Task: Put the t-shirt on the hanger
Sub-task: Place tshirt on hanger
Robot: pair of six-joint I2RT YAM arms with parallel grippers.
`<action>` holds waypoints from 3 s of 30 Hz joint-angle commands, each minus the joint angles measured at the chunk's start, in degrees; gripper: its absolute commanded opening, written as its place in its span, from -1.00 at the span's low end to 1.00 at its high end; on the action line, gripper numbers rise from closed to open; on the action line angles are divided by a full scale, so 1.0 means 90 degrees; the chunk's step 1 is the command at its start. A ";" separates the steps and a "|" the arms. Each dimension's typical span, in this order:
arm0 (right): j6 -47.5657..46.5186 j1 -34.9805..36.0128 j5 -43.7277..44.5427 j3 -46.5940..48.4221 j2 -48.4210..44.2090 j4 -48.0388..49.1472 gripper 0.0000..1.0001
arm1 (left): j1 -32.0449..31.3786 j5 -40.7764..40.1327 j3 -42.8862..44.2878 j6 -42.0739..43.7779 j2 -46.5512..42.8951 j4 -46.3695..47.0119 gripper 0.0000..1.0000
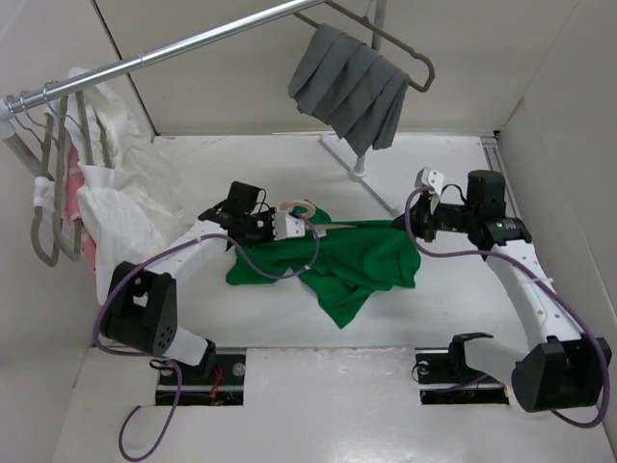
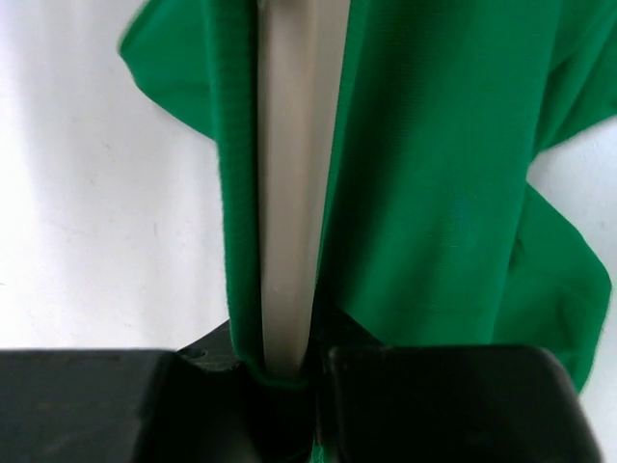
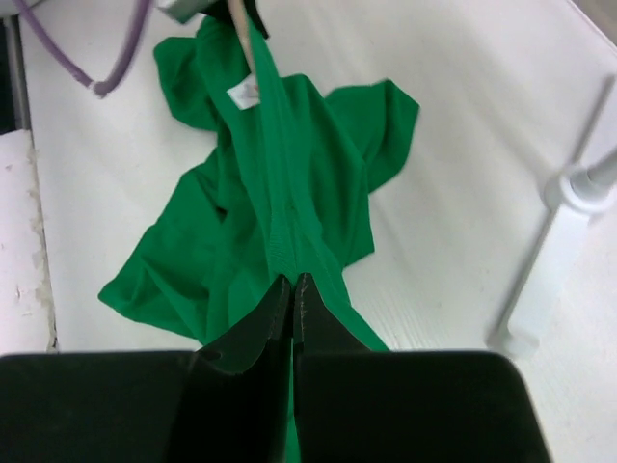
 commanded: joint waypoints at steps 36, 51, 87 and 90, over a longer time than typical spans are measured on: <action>-0.1338 0.2512 0.1748 0.1816 0.2505 -0.0093 0.88 | -0.0707 0.0453 0.1980 -0.0349 -0.0221 -0.2388 -1.00; 0.0302 0.2454 0.2449 0.1942 0.1763 0.0346 -1.00 | -0.0512 -0.0373 0.1229 -0.1022 -0.0718 -0.1433 0.32; 0.0244 0.2805 0.4043 0.0635 0.2025 -0.0084 -0.04 | -0.0511 -0.0016 -0.0285 -0.1463 -0.1803 -0.0015 0.86; 0.0410 0.2787 0.3976 0.0439 0.2415 0.0169 -0.36 | -0.0589 0.0141 -0.0285 -0.1463 -0.1862 -0.0171 0.70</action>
